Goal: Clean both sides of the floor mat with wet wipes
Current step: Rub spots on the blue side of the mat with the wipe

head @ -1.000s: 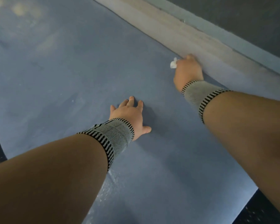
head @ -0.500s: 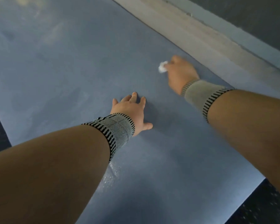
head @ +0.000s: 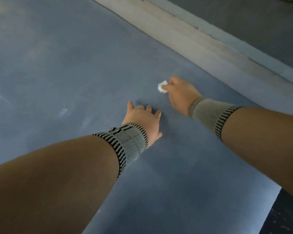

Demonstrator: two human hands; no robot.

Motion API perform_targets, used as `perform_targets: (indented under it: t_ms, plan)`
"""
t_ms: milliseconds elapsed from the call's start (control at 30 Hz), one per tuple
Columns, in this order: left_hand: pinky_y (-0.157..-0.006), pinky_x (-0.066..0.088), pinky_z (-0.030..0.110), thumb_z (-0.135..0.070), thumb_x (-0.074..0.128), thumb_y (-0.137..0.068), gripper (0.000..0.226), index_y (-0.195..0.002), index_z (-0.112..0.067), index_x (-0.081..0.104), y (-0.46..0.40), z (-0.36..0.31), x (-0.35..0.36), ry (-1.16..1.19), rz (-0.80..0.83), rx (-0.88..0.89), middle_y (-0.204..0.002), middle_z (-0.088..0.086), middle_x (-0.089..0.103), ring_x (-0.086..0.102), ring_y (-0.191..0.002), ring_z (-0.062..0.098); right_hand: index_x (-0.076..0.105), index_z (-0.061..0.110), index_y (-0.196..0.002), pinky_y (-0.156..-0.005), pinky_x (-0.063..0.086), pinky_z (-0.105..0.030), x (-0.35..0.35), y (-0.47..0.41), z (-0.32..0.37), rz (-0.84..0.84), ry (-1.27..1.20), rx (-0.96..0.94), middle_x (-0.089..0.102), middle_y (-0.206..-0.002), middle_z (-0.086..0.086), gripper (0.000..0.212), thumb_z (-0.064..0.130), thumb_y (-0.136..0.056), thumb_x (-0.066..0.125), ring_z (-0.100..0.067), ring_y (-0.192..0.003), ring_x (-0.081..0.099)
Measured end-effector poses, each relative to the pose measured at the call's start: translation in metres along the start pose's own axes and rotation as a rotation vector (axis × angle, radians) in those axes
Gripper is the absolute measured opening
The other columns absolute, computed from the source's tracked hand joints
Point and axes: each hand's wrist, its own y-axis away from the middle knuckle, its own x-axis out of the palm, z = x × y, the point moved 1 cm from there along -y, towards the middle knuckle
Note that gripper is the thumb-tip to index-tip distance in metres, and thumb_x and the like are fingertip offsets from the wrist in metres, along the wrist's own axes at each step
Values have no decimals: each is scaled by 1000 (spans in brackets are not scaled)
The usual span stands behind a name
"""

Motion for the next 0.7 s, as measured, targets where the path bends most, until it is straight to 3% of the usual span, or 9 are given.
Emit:
perform_targets:
  t_ms: [67,133,200,233,300,367,433,600,700]
  plan:
    - [-114,8,60,-61,34,-95,74,-154,-22,10,2,1,1,-6,-13,29,-158,9,21,27,-140,32,56,11,-117,-72,37,-30,1,14,-9,-20,-84,17,53,-110,-13,26,15,-94,45,-34,-96,52]
    - [-114,8,59,-60,33,-96,74,-154,-20,10,2,3,3,-23,-39,61,-157,11,22,28,-139,33,57,12,-121,-86,39,-30,-8,12,-38,-187,-133,387,49,-124,-15,29,10,-94,47,-35,-108,51]
    - [-114,9,59,-61,31,-96,74,-154,-19,11,2,6,4,-30,-64,86,-156,13,24,30,-138,33,53,6,-124,-85,39,-30,-12,1,-46,-225,-112,636,46,-129,-18,32,7,-93,46,-35,-112,51]
    - [-114,9,58,-60,30,-97,74,-154,-19,10,3,6,4,-28,-66,93,-157,13,23,29,-138,34,52,5,-126,-84,38,-29,-11,-7,-35,-220,-122,652,46,-130,-18,33,7,-93,46,-34,-115,50]
    - [-114,8,58,-59,29,-97,73,-154,-19,8,4,7,6,-31,-73,99,-157,14,21,27,-139,34,52,11,-129,-84,40,-30,-4,-19,-2,-162,-117,448,47,-130,-15,38,6,-93,45,-33,-114,51]
    - [-114,6,59,-59,28,-98,73,-154,-19,7,3,9,7,-23,-74,116,-158,15,20,25,-140,35,57,13,-125,-78,41,-33,5,-8,20,-97,-103,227,50,-117,-13,36,6,-92,46,-34,-101,53]
    - [-114,6,59,-58,29,-98,72,-154,-19,8,1,10,10,3,-85,133,-157,15,21,24,-140,35,59,11,-121,-72,40,-34,10,17,16,-99,-58,159,52,-108,-14,33,7,-91,46,-32,-93,52]
    - [-114,8,60,-57,29,-98,72,-154,-18,8,2,11,18,54,-143,141,-157,16,20,24,-139,35,56,4,-120,-78,37,-34,-12,26,-41,-194,104,738,50,-123,-23,32,9,-91,44,-38,-109,50]
    - [-113,9,60,-58,29,-98,72,-154,-18,8,3,11,17,49,-132,142,-157,15,19,23,-139,35,51,15,-131,-82,44,-33,-7,-5,1,-109,56,590,46,-130,-17,38,8,-93,45,-35,-112,52]
